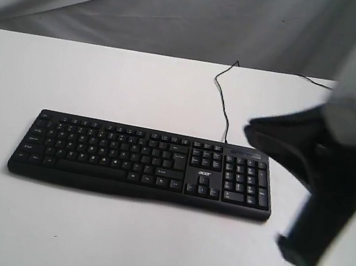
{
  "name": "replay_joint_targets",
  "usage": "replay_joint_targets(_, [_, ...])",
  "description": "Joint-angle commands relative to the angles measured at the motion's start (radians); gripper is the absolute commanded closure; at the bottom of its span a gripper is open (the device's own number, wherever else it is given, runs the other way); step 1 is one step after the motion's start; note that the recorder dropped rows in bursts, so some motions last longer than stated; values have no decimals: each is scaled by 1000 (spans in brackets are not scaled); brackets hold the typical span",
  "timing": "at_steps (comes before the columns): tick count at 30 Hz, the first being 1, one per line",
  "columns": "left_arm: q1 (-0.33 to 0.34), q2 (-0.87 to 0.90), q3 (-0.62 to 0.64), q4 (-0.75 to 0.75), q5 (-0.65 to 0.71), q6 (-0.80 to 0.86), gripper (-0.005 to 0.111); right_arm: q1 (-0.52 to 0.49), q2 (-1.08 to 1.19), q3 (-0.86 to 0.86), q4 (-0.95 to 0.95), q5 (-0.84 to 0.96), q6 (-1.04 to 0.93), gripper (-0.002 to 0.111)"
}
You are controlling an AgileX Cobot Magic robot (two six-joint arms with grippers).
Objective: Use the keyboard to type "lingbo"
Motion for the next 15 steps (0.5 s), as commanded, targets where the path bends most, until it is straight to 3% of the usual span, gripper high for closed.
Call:
replay_joint_targets(1, [-4, 3, 5, -1, -6, -3, 106, -6, -302, 131, 8, 62, 17, 108])
replay_joint_targets(7, [-4, 3, 5, -1, -6, -3, 106, -6, -587, 215, 5, 77, 17, 108])
replay_joint_targets(15, [-4, 3, 5, -1, -6, -3, 106, -6, -695, 260, 5, 69, 17, 108])
